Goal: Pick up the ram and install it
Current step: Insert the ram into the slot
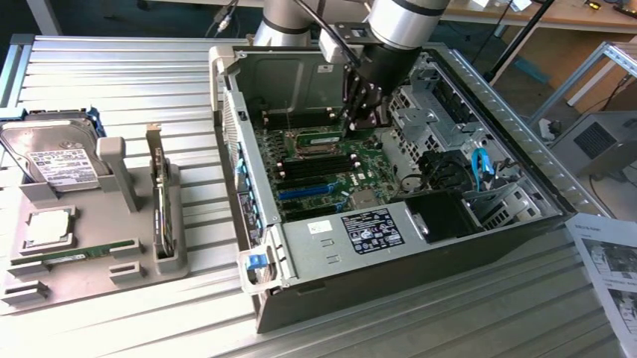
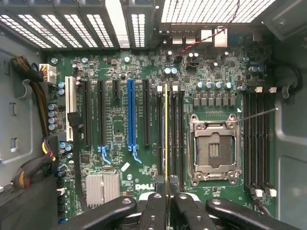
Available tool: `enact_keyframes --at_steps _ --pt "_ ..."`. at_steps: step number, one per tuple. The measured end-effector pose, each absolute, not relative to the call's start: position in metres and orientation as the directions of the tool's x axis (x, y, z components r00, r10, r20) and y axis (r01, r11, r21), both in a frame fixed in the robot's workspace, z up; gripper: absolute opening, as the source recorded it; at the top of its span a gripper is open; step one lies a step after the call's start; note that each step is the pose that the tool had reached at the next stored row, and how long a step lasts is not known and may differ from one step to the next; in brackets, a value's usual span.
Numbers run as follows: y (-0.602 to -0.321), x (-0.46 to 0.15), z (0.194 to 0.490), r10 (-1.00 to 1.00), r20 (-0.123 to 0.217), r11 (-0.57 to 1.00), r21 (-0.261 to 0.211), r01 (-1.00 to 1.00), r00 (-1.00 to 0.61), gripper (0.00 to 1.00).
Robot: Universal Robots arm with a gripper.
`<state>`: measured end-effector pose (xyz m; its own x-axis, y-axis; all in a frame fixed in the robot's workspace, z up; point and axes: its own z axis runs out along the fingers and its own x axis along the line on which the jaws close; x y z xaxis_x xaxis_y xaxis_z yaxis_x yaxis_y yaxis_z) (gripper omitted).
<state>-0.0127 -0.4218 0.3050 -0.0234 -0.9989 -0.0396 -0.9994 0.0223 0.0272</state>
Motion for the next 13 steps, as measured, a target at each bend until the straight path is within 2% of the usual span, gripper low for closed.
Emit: enact_keyframes --at_steps 13 --pt "-0.421 -0.013 0.285 -0.999 -0.039 0.022 0.027 -0.999 -0.023 0.12"
